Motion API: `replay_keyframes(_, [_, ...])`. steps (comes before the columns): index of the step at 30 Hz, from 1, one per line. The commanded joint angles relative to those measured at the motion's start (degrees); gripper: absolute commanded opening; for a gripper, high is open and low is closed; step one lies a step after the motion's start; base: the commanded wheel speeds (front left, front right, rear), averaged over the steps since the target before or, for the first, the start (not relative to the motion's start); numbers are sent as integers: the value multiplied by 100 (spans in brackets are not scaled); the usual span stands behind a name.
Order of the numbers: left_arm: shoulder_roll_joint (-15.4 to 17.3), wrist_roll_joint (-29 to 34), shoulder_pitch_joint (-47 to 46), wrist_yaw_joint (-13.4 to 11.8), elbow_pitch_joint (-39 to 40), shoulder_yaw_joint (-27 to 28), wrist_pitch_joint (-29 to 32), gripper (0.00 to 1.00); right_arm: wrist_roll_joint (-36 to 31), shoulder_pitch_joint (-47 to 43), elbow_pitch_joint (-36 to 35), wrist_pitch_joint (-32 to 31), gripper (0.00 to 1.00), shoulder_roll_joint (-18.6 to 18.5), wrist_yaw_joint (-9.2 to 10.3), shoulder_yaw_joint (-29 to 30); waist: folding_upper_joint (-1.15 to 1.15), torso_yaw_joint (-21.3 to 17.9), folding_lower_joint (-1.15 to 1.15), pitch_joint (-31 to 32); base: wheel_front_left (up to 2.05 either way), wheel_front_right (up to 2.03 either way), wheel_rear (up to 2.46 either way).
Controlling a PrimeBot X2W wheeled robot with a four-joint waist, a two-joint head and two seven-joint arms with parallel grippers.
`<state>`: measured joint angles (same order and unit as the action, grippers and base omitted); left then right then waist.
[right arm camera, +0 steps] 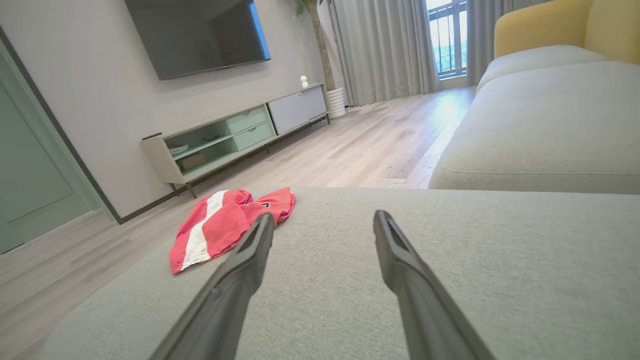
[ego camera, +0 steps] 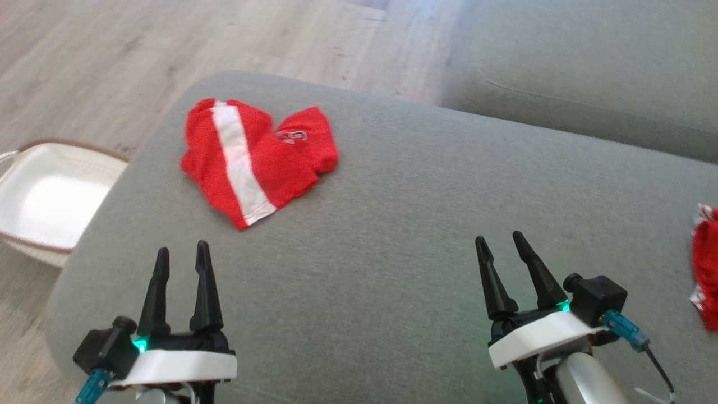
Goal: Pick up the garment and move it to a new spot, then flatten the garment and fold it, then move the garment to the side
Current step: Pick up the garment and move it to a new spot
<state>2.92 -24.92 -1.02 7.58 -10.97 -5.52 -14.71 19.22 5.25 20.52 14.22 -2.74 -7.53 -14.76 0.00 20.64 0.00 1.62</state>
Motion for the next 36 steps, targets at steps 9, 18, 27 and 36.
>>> replay_keyframes(9, [-4,129,-67,-9,209,313,-29,100,149,161,-122,77,100,-14,4,-213,0,575,0,118,0,0,0])
replay_keyframes(18, [-4,99,-123,-9,278,425,-29,100,114,219,-123,77,100,-14,4,-255,0,506,0,-26,0,0,0])
replay_keyframes(27, [322,160,-899,-9,-48,406,-29,100,-267,477,-313,16,100,-14,4,110,0,226,0,-675,0,0,0])
replay_keyframes(36, [1285,-174,-2827,-9,-1954,-177,1189,100,-892,714,-1136,-412,100,-14,4,672,0,-149,0,-1569,0,0,0])
